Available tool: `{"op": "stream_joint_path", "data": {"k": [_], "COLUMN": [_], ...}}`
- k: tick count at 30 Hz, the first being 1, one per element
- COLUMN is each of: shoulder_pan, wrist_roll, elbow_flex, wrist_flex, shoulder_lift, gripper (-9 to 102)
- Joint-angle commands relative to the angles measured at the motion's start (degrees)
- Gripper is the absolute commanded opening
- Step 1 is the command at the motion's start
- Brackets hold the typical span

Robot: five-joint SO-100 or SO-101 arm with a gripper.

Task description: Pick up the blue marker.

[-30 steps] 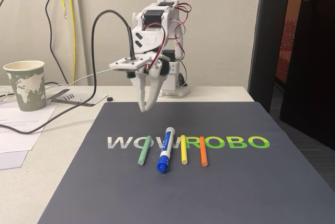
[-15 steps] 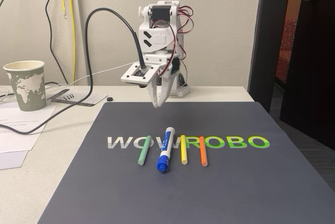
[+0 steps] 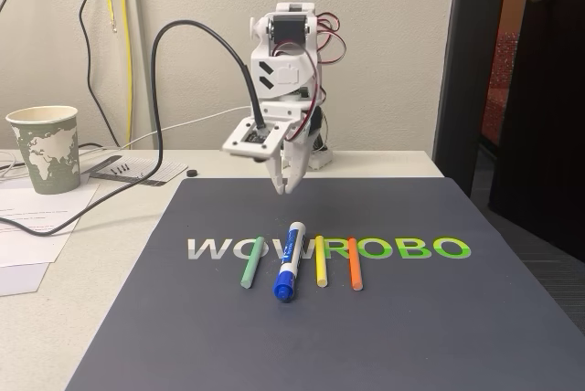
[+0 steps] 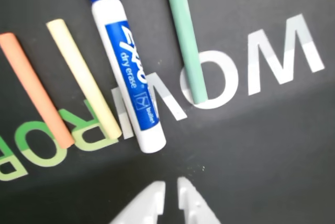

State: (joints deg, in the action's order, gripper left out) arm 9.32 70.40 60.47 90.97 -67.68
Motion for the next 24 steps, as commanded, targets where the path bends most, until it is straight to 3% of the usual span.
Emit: {"op": "stream_joint_path", "data": {"k": [1,10,18,24], "shoulder_pan": [0.7,1.1,1.2,1.2], "wrist_roll": [-0.2,-0.4,-0.8,-0.8], "elbow_flex": [-7.8,-8.4,-26.1,-27.2], "wrist_flex": [3.9,2.7,13.4,12.9], "shoulder_lift": [1.8,2.7,12.5,13.2], "gripper": [3,3,3,3]}}
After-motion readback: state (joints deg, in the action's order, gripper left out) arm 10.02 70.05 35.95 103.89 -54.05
